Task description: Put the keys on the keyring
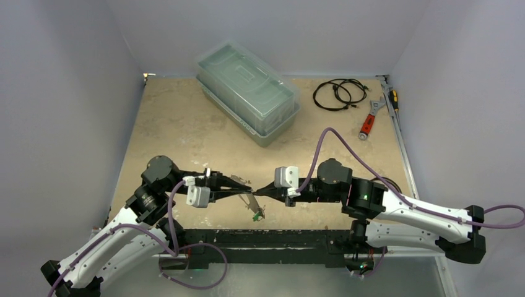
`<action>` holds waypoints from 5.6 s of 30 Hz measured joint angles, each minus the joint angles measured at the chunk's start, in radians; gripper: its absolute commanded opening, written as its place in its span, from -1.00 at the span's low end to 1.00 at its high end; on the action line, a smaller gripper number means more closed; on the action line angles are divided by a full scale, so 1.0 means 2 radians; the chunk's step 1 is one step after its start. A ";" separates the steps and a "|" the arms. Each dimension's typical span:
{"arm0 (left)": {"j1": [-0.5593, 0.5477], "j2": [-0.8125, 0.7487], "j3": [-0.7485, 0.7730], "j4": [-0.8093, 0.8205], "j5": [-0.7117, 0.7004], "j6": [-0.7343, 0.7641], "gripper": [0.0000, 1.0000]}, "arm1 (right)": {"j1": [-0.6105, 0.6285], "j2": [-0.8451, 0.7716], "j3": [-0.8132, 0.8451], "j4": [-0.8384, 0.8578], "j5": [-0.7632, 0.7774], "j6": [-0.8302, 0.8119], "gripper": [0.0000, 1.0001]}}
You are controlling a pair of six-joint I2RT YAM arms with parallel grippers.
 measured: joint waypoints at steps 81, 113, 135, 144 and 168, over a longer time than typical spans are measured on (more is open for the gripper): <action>0.000 0.011 0.000 -0.029 -0.047 0.013 -1.00 | 0.001 0.010 -0.052 0.039 0.089 0.037 0.31; 0.000 0.004 0.000 -0.032 -0.061 0.012 -1.00 | 0.001 0.049 -0.060 0.076 0.099 0.051 0.24; 0.000 0.001 0.000 -0.032 -0.065 0.012 -1.00 | 0.001 0.071 -0.060 0.126 0.088 0.056 -1.00; 0.000 0.000 0.000 -0.032 -0.072 0.012 -1.00 | 0.001 0.061 -0.056 0.113 0.108 0.050 -1.00; -0.002 0.010 0.001 -0.044 -0.142 0.034 -1.00 | 0.002 0.067 0.050 -0.043 0.185 0.020 -1.00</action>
